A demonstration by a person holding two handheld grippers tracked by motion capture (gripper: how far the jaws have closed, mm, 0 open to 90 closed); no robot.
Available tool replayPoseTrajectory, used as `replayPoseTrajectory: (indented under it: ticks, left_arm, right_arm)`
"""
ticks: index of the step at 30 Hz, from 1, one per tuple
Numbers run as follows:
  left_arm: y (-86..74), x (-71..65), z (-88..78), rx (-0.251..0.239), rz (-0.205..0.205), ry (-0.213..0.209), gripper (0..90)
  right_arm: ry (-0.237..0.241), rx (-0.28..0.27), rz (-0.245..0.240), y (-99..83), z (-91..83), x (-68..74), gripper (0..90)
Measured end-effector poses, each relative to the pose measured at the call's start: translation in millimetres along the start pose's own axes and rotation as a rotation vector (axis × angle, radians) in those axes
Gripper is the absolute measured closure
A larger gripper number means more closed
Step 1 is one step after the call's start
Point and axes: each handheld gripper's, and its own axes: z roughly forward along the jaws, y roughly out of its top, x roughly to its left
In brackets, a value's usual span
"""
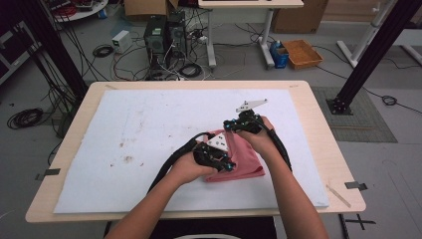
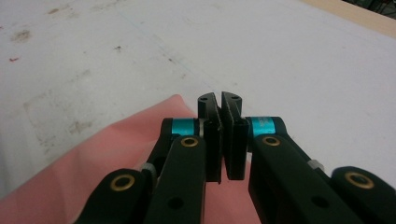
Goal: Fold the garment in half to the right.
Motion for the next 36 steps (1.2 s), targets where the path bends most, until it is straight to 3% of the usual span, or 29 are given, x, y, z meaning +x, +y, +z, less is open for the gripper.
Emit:
replayPoseTrajectory:
  ticks: [10,20,23,26,31,36]
  left_arm:
    - [9.9,2.7,23.4,0.04,0.004,-0.026,80.1]
    - [14.4,2.7,35.0,0.036,0.009,-0.022,79.6]
    - [16.5,1.7,35.5,0.001,-0.001,0.013,66.4]
    - [17.9,0.8,31.2,-0.049,-0.026,0.041,51.9]
    - [12.8,1.9,19.0,-0.075,-0.06,0.076,43.1]
    - [-2.1,5.6,0.0,-0.08,-0.088,0.136,40.3]
  right_arm:
    - [-0.02,0.004,0.023,-17.4,-6.0,-10.3,89.1]
    - [-0.037,0.001,0.031,-22.6,-9.9,-12.2,86.3]
    - [-0.052,-0.02,0.061,-22.3,-14.0,-11.9,71.8]
    - [-0.063,-0.056,0.066,-22.2,-22.0,-12.3,63.1]
    - [-0.071,-0.108,0.077,-21.6,-39.6,-8.7,55.8]
    - [-0.08,-0.096,0.036,-24.9,-51.5,1.9,51.6]
